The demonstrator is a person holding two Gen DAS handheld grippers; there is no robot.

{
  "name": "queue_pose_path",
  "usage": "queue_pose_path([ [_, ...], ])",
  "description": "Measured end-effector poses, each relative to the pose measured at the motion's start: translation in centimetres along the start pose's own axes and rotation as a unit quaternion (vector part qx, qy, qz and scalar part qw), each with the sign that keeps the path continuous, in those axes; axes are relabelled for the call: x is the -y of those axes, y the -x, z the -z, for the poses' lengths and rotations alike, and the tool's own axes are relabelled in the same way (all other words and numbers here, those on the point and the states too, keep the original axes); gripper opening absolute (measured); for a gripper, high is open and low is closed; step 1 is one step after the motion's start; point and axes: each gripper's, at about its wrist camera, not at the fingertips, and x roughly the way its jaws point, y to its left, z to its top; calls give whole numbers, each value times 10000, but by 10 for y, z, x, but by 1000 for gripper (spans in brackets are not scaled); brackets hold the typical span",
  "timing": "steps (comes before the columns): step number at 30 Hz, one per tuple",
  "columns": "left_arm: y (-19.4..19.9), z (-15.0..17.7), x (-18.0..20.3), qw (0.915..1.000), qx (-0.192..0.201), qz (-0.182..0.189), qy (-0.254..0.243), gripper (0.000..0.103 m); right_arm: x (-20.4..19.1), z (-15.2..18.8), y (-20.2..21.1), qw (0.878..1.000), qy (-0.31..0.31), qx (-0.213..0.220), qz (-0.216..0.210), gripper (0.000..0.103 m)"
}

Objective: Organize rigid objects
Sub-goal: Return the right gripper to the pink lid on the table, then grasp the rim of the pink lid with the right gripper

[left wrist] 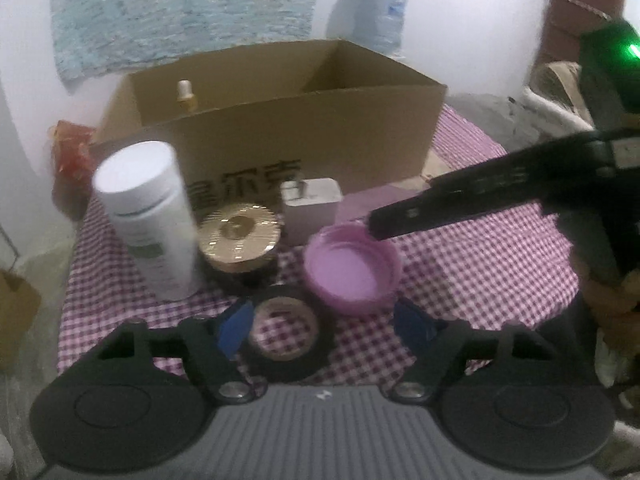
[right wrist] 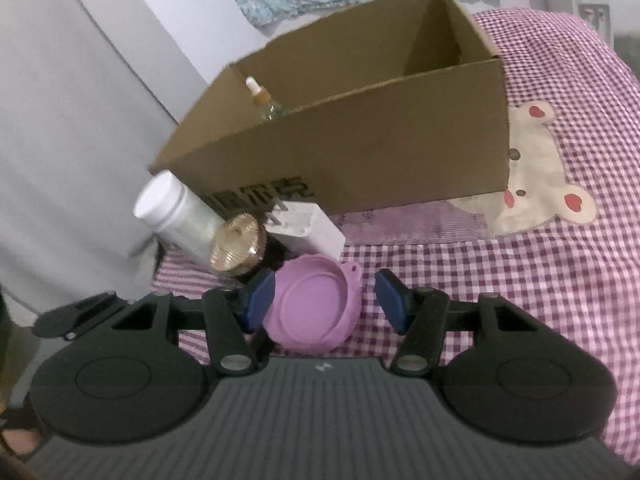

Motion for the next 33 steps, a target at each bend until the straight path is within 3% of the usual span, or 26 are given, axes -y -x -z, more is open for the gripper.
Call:
queue_pose_path([
  [5,-15,-2,8,9998,-55,-33,-163,60,-8,4,-18,9991,326,-206,185,39],
  [14,-26,-3,19,9988,-57,-92,-469,60,-16,13,-35,9930,901,-344,680,23],
  [19,-27,-3,28,9975,-86,-110,-697,66,-6,13,-27,9927,831,-309,820,22],
  [27,-34,-13,48,9950,-191,266,-946,81,16,22,-10,9934,615,-239,942,21],
  [33,-51,-16,66,9914,-275,416,-1208,82,32,26,3,9939,423,-182,1005,21],
])
